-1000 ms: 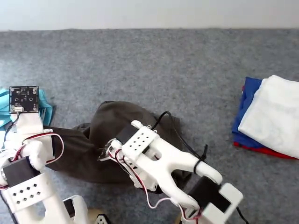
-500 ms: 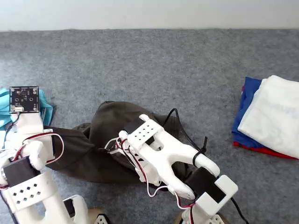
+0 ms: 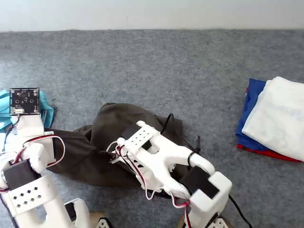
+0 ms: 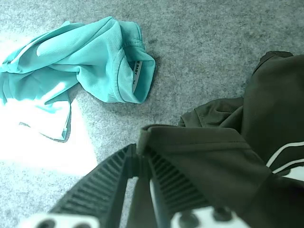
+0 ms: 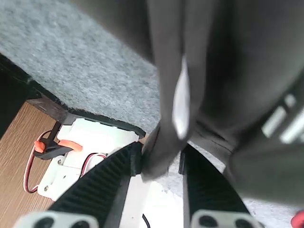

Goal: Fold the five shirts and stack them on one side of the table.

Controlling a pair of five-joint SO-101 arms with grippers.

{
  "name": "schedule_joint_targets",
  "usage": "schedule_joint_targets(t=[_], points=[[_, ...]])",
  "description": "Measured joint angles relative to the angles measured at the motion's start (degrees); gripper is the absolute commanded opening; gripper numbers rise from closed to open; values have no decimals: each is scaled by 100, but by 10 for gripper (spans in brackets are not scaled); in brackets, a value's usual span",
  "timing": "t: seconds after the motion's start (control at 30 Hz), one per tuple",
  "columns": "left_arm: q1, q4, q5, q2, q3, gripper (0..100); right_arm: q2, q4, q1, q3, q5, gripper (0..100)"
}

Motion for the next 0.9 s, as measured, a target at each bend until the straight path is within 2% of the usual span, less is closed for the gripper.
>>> schedule_joint_targets(t=[0.2,0.3,0.33,0.5,0.7,0.9], points=[[0,0,0,0,0,15,149,-255,0,0,0,128],[0,0,0,0,0,15,149,-290,0,0,0,13],[0,0,0,0,0,15,149,-290,0,0,-9,4],[0,0,0,0,0,15,-26,-273,105,-18,-97,10],[0,-97,0,0,0,15,-1090,149,818,-607,-97,9],[26,-352,9,0,-413,15,-2637,149,1820,-1407,378,9]])
